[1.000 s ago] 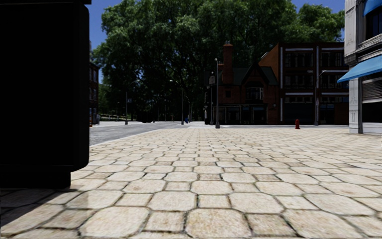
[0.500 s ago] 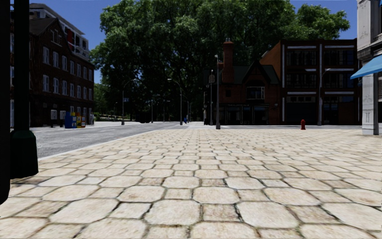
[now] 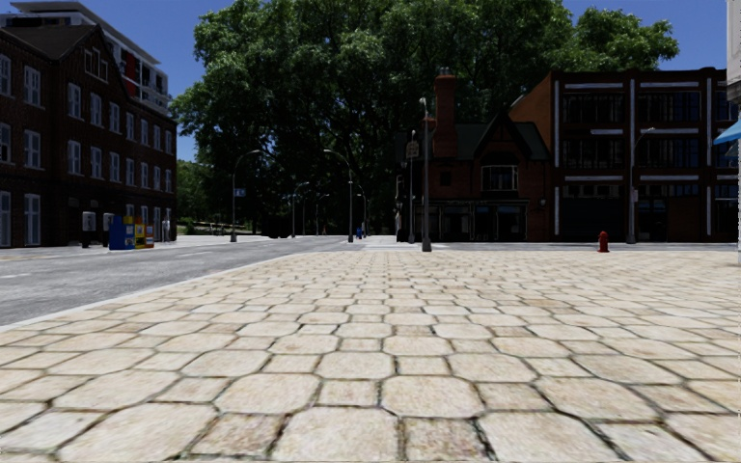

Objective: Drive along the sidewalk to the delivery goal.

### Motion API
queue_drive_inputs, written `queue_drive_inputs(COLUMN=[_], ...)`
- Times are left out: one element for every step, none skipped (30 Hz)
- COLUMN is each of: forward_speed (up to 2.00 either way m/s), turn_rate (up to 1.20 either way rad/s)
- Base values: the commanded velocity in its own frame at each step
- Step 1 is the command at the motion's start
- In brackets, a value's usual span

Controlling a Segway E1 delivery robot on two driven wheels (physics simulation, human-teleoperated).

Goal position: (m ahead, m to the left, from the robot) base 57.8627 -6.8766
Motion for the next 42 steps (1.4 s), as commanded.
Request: queue_drive_inputs(forward_speed=[2.00, 2.00, 2.00, 2.00, 2.00, 2.00, 2.00, 2.00, 2.00, 2.00, 2.00, 2.00, 2.00, 2.00, 2.00, 2.00, 2.00, 2.00, 2.00, 2.00, 2.00, 2.00, 2.00, 2.00, 2.00, 2.00, 2.00, 2.00, 2.00, 1.99, 1.99, 1.99, 1.99, 1.98, 1.98, 1.97, 1.95, 1.94, 1.94, 1.94, 1.96, 1.96], turn_rate=[0.00, -0.12, -0.25, -0.25, -0.29, -0.30, -0.30, -0.31, -0.21, 0.00, 0.00, 0.00, 0.00, 0.00, 0.00, 0.00, 0.00, 0.00, 0.00, 0.00, 0.00, 0.00, 0.00, 0.00, 0.00, 0.00, 0.00, 0.00, 0.00, 0.00, 0.00, 0.00, 0.00, 0.00, 0.00, 0.00, 0.00, 0.00, 0.00, 0.00, 0.00, 0.00])
